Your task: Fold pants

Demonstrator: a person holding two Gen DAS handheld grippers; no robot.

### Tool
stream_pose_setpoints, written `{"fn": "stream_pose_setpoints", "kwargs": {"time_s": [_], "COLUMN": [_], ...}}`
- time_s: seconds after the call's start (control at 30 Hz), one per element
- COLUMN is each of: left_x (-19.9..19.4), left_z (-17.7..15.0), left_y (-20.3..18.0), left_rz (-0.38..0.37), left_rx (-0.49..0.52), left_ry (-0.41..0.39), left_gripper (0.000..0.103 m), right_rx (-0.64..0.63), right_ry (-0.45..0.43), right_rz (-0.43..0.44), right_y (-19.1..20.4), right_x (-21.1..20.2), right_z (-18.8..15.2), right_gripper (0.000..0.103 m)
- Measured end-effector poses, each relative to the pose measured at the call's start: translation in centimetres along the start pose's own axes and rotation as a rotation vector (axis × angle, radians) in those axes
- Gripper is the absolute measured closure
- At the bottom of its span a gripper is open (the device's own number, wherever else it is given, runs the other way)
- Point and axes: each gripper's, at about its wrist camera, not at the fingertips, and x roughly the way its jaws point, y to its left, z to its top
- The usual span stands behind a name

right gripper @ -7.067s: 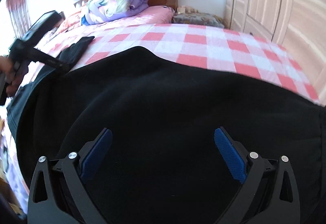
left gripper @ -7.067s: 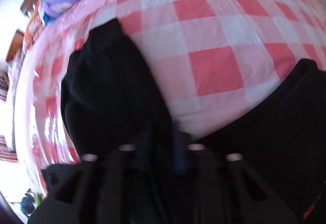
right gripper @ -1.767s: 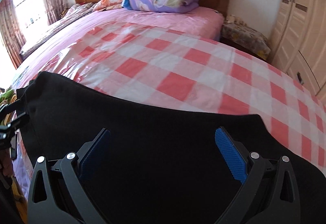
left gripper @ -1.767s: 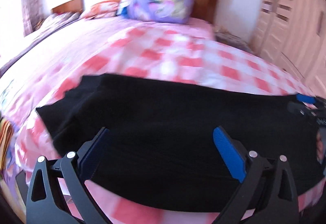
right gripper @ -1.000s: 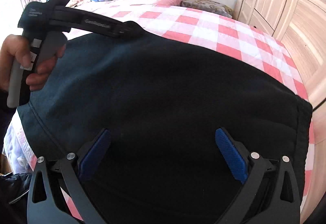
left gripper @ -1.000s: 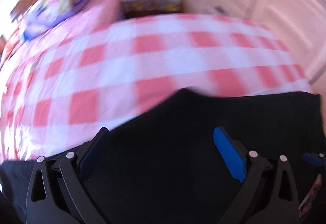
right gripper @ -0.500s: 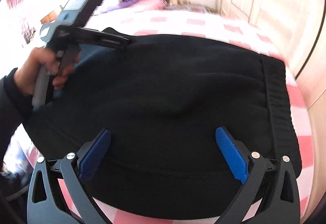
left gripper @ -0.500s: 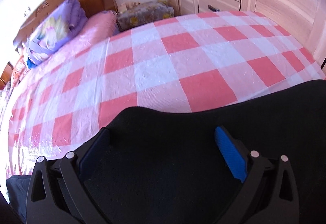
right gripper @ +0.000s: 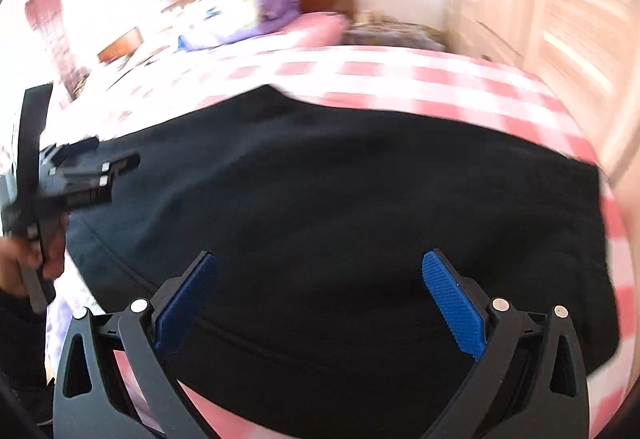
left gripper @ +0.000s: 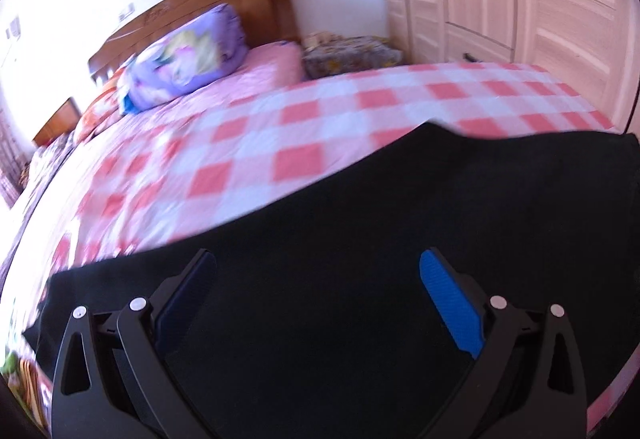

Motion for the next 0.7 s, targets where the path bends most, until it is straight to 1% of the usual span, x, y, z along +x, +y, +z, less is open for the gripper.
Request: {"fn": "stream_pose_setpoints", "kwargs": {"time_s": [0.07, 0.13, 0.23, 0.3, 0.33, 0.4, 0.43, 0.47, 0.5, 0.53, 0.63, 0.7], "left_x": [-0.5, -0.7, -1.2, -1.4, -1.4, -1.0, -0.8, -0.7, -1.0, -1.1, -1.2, -1.4], "left_z": [-2.2, -4.1, -6.5, -8.1, -8.8, -10.2, -10.8, -11.3, -11.6, -11.8, -12.1, -12.4], "left_y": [3.0, 5.8, 10.3, 13.1, 14.5, 16.8, 17.4, 17.9, 18.0, 18.0, 18.1, 17.9], "left_rz": [0.052, 0.094, 0.139, 0.145, 0.137, 0.107, 0.092, 0.067, 0.057, 0.057, 0.043, 0.045], "left_rx": [-0.04, -0.083, -0.158, -0.229, -0.271, -0.352, -0.376, -0.388, -0.381, -0.366, -0.383, -0.374], "left_ry": [0.018, 0.048, 0.078, 0.098, 0.111, 0.153, 0.173, 0.172, 0.158, 0.158, 0.152, 0.14], "left_gripper": [0.001, 0.001, 0.001, 0.001, 0.001, 0.001, 0.001, 0.001, 0.001, 0.001, 0.001, 0.001], "right_rx": [-0.056, -0.111, -0.176, -0.207, -0.223, -0.253, -0.274, -0.288, -0.301, -0.32, -0.366, -0.395], "right_ry": [0.009, 0.014, 0.035, 0.048, 0.061, 0.08, 0.09, 0.097, 0.103, 0.109, 0.123, 0.145], "right_rz": [0.045, 0.103, 0.171, 0.219, 0.249, 0.273, 0.266, 0.252, 0.233, 0.204, 0.157, 0.12], "right_y": [3.2, 6.5, 11.3, 14.1, 15.8, 18.5, 19.9, 21.0, 21.9, 22.8, 24.9, 25.9], "right_x": [0.8, 2.1, 4.9, 6.3, 7.2, 8.3, 9.5, 10.3, 11.3, 12.3, 14.8, 16.6], "right_z": [0.4, 1.6, 3.6, 4.5, 5.2, 5.8, 6.3, 6.7, 7.3, 7.7, 8.5, 9.2], "right_gripper": [0.004, 0.004, 0.004, 0.004, 0.004, 0.004, 0.004, 0.004, 0.004, 0.004, 0.004, 0.005]}}
